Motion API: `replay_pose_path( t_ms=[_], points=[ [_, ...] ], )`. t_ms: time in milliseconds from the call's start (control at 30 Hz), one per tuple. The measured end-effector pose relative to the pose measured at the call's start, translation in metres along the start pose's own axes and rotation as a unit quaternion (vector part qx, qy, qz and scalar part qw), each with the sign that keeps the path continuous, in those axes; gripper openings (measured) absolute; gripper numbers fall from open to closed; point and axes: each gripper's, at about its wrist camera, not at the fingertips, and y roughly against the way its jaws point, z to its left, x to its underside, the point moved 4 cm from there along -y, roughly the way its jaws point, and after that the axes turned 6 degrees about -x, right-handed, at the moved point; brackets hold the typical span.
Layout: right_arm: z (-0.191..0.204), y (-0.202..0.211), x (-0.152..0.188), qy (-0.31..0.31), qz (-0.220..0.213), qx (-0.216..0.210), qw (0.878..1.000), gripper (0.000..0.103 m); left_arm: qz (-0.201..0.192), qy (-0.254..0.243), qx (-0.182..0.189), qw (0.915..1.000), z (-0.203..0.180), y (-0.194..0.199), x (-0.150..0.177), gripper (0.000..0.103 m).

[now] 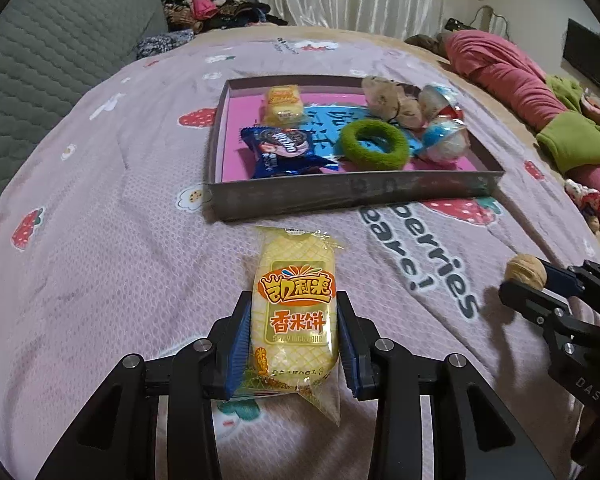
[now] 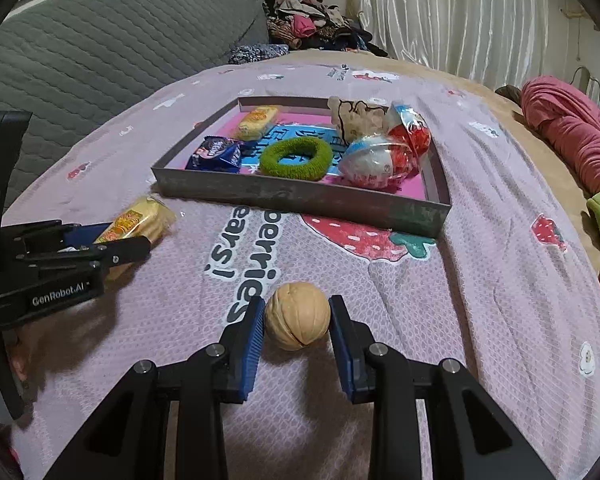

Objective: Organize objects
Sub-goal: 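Lift and carry yellow cake with left tool while right tool carries walnut to tray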

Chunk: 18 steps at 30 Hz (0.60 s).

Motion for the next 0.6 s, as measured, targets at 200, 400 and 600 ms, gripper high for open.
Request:
replay_pose_path(
  t_ms=[200,400,600],
  points=[
    [0.006,0.015,-0.003,0.004,-0.013,-0.004,1.000,0.033,-0.016,-0.002,-0.002,0.9999,-0.003,0.024,0.007,0.040],
    [0.013,0.032,-0.007,0.009,-0.030,-0.007,0.999,0.033,-0.033,-0.004,-0.008,0.9994,-0.005,0.048,0.014,0.040],
    [0.019,0.053,-0.015,0.014,-0.051,-0.006,0.999,0.033,-0.045,0.001,-0.006,0.9990,-0.005,0.065,0.015,0.040]
  ],
)
